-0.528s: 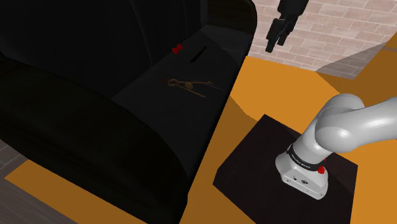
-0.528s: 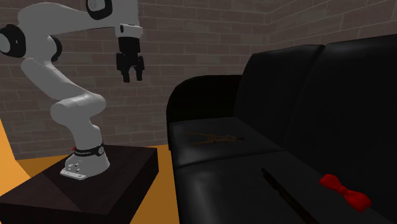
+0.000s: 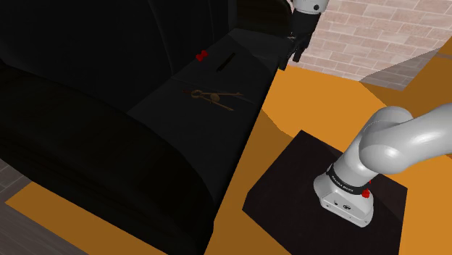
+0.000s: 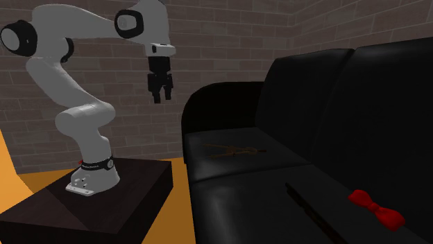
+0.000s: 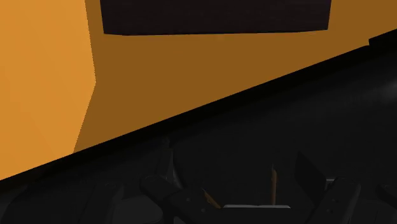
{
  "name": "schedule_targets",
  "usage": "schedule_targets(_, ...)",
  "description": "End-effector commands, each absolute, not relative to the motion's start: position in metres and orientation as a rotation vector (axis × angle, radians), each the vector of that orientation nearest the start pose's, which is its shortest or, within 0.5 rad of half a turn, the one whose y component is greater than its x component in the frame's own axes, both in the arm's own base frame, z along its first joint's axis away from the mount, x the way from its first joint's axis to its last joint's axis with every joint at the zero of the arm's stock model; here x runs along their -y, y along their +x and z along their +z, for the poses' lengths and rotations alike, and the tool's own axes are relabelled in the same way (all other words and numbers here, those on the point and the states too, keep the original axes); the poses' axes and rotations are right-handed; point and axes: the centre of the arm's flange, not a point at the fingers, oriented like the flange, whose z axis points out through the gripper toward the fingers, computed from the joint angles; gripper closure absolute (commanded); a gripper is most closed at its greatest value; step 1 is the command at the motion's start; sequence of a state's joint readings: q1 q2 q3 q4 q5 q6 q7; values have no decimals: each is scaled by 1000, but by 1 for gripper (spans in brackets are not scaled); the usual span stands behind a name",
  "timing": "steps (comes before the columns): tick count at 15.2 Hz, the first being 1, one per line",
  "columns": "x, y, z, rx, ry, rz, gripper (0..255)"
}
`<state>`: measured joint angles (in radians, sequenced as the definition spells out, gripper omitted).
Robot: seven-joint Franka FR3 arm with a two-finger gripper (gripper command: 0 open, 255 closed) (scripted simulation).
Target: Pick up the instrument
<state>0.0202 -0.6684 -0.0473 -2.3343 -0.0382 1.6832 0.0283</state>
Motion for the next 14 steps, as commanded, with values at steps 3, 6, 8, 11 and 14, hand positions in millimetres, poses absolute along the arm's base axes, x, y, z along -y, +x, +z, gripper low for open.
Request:
schedule_targets(3, 1, 387, 538, -57, -3144, -38, 0)
schedule_targets(6, -10, 415, 513, -49, -3140, -45, 0)
schedule_targets(8, -17, 433, 496, -45, -3137, -49, 0)
schedule_targets(11, -28, 462, 472, -37, -3133, -55, 0)
schedule_targets(14, -39, 490, 447, -30, -3129, -61, 0)
